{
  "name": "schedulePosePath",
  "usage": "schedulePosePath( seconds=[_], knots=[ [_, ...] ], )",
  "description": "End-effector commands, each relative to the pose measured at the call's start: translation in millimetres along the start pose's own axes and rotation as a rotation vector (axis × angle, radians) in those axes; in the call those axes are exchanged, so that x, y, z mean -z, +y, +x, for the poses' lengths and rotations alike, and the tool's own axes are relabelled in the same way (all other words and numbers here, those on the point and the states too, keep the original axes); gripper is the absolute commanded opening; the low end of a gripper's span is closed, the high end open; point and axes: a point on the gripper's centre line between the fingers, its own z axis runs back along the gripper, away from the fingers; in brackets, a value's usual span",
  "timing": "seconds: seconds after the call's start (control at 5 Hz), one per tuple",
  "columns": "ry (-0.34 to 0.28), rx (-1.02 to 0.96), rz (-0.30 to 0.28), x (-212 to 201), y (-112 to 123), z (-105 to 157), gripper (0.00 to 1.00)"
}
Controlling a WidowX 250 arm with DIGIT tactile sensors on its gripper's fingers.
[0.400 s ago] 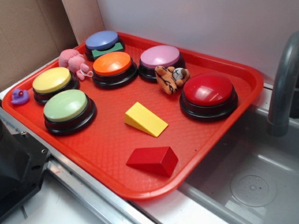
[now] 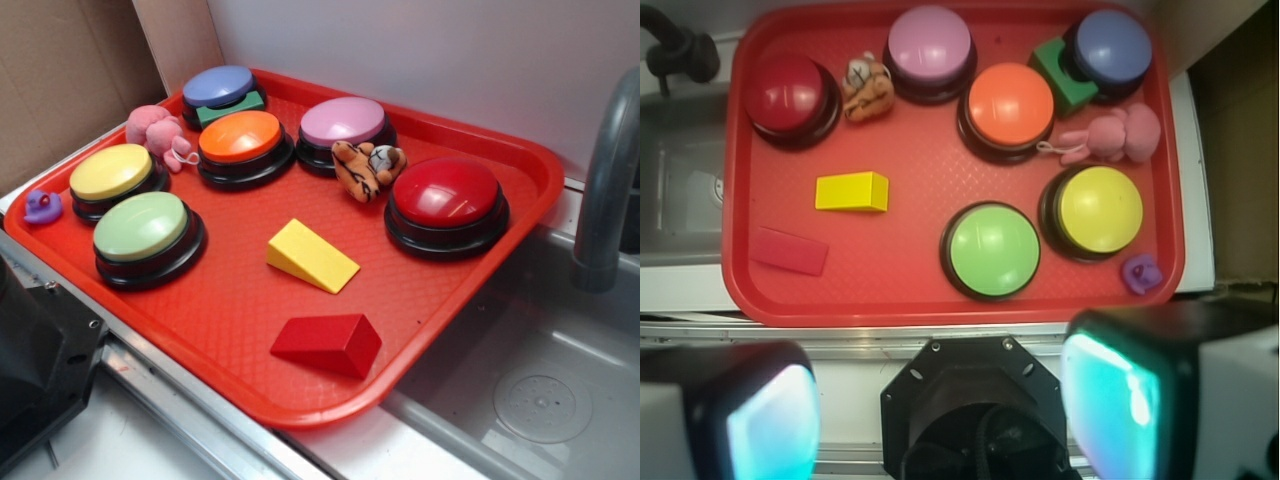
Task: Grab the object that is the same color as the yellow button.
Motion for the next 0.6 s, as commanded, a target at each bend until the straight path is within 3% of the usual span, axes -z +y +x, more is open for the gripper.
schedulePosePath(
  seconds=[0.0,0.2,0.4],
  knots=[
    [-0.076,0.488,-0.050,36,-37,31,1.00],
    [-0.109,0.724,-0.081,58,-49,41,1.00],
    [-0.180,0.967,-0.161,85,-58,50,1.00]
  ],
)
